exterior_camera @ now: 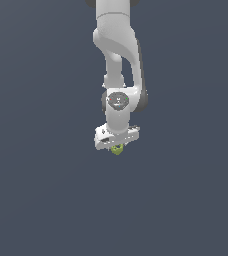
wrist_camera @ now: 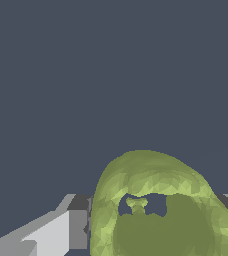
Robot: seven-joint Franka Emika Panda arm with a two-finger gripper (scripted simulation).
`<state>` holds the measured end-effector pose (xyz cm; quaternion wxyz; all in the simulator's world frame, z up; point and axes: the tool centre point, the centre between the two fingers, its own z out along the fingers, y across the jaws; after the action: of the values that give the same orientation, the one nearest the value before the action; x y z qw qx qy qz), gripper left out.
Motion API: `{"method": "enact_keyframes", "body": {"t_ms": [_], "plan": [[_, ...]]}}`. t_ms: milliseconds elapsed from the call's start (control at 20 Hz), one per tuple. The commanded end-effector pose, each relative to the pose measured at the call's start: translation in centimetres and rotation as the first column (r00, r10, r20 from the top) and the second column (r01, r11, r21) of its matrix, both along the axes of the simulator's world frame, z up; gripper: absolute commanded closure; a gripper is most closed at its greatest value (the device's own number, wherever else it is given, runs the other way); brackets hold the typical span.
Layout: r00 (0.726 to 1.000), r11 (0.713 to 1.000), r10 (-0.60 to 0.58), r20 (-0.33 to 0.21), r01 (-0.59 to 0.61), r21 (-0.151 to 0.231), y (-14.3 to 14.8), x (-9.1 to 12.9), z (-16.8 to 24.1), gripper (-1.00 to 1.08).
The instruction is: Pick up the object and move it to a goal position.
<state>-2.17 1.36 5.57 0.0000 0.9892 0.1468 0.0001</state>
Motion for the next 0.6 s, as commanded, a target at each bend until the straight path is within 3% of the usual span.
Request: {"method": "enact_keyframes", "body": {"t_ms": [0,550], "plan": [[1.0,1.0,-0.001,0.001,0.001,0.0,-0.4,-0.1,0.8,1.08],[1.0,1.0,0.0,0.001,0.0,0.001,-4.4,-1.3,8.6,1.08]]}}
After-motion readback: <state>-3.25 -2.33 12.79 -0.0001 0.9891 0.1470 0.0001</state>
